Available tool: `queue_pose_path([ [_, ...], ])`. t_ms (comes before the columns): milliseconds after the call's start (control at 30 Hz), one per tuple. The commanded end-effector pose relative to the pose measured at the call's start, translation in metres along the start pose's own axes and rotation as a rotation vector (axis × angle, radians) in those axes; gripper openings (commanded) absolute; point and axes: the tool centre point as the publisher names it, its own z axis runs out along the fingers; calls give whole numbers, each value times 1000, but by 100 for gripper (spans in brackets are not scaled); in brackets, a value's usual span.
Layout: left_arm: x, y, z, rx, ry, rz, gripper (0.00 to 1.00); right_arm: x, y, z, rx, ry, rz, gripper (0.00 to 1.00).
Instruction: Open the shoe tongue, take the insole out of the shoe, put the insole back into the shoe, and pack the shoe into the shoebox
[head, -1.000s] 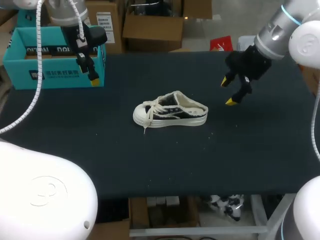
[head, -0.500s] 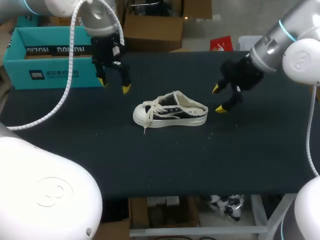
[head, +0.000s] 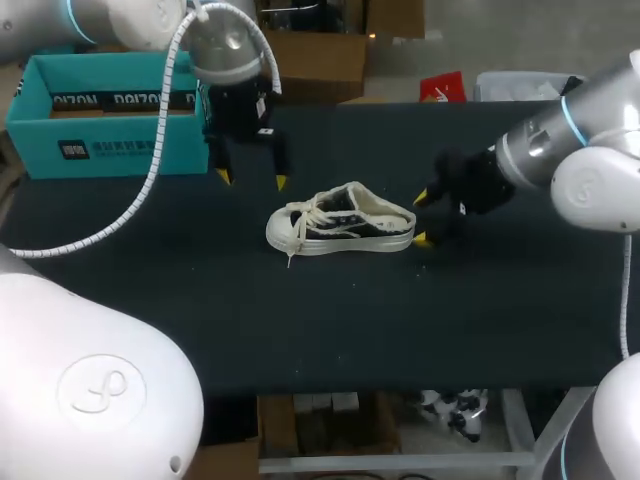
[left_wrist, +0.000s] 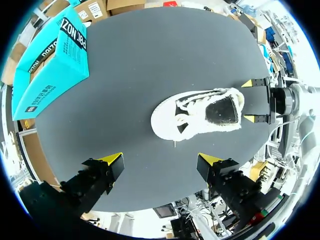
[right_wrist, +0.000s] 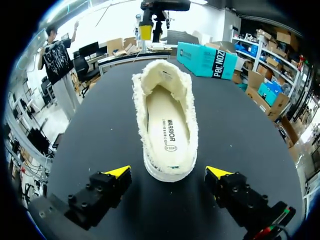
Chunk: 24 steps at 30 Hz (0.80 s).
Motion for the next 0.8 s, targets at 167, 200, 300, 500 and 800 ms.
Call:
queue_pose_path([
  [167, 21, 0, 13, 12, 3, -2, 100, 2, -4, 20, -36, 6, 12, 100],
  [200, 23, -1, 14, 12, 4, -2, 100, 1, -4, 21, -38, 7, 13, 100],
  [300, 30, -3, 17, 7, 16, 9, 100, 0, -6, 24, -54, 7, 15, 100],
  [500, 40, -9, 24, -5, 17, 8, 100, -2, -8, 34, -100, 15, 14, 100],
  [800, 49, -15, 30, -17, 21, 2, 100, -2, -8, 41, -144, 33, 20, 100],
])
